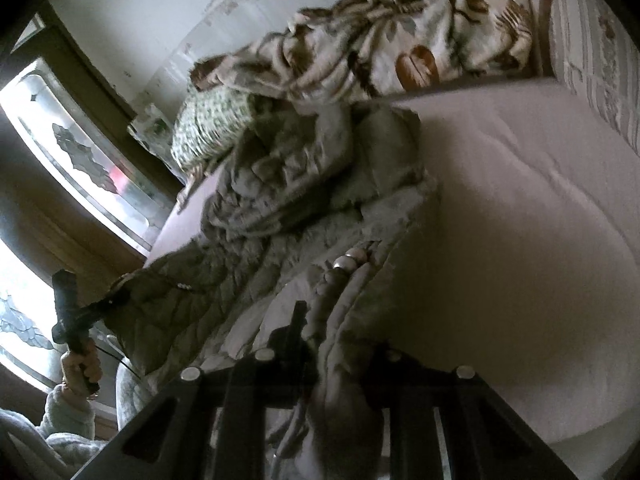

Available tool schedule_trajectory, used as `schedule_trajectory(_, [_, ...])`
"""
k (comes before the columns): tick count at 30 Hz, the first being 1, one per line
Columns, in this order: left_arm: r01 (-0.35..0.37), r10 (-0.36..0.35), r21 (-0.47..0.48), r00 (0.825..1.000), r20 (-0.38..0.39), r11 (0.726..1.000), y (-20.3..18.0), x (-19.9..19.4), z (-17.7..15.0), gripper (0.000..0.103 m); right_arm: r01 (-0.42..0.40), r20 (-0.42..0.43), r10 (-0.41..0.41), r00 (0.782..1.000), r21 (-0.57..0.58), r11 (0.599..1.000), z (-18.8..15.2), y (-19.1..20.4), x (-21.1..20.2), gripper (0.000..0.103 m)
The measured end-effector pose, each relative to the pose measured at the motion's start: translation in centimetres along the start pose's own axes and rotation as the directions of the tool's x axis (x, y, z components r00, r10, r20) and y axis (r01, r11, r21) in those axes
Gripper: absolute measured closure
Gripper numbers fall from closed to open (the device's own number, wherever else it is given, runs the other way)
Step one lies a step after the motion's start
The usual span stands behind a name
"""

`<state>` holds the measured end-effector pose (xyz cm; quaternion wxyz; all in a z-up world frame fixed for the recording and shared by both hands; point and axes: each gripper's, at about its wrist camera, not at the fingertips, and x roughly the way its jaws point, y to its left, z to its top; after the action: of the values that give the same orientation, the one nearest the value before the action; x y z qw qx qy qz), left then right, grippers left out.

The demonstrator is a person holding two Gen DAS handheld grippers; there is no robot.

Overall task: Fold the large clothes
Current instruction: 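Lift the held hem with both tools and fold it toward the hood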

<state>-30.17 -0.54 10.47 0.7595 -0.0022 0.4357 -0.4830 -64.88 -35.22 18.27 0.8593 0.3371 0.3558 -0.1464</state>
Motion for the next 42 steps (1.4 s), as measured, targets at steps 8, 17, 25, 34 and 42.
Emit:
schedule_trajectory(8, [0.013, -0.012, -0.034, 0.999, 0.041, 0.999, 0.2, -0.3, 3.5, 0.085, -0.058, 0.081, 0.056, 0.995, 0.022, 0.998, 4.2, -0.2, -0.8, 0.083])
schedule_trajectory(17, [-0.050, 0.052, -0.021, 0.995, 0.083, 0.999, -0.6, 1.0, 7.8, 0.084, -0.086, 0.098, 0.079, 0.992, 0.064, 0.994, 8.8, -1.0, 0.4, 0.083])
schedule_trajectory(25, [-0.100, 0.102, -0.021, 0.989, 0.104, 0.995, -1.1, 3.0, 12.4, 0.084, -0.066, 0.113, 0.056, 0.992, 0.086, 0.994, 12.9, -1.0, 2.0, 0.084])
schedule_trajectory(34, [-0.152, 0.157, -0.068, 0.984, 0.078, 0.986, -0.2, 6.8, 17.2, 0.084, -0.046, 0.112, 0.028, 0.993, 0.163, 0.986, 17.8, -2.0, 4.9, 0.084])
schedule_trajectory(42, [-0.212, 0.216, -0.094, 0.976, 0.037, 0.973, 0.8, 11.0, 20.8, 0.084, 0.003, 0.089, -0.026, 0.996, 0.248, 0.969, 21.3, -4.1, 9.4, 0.084])
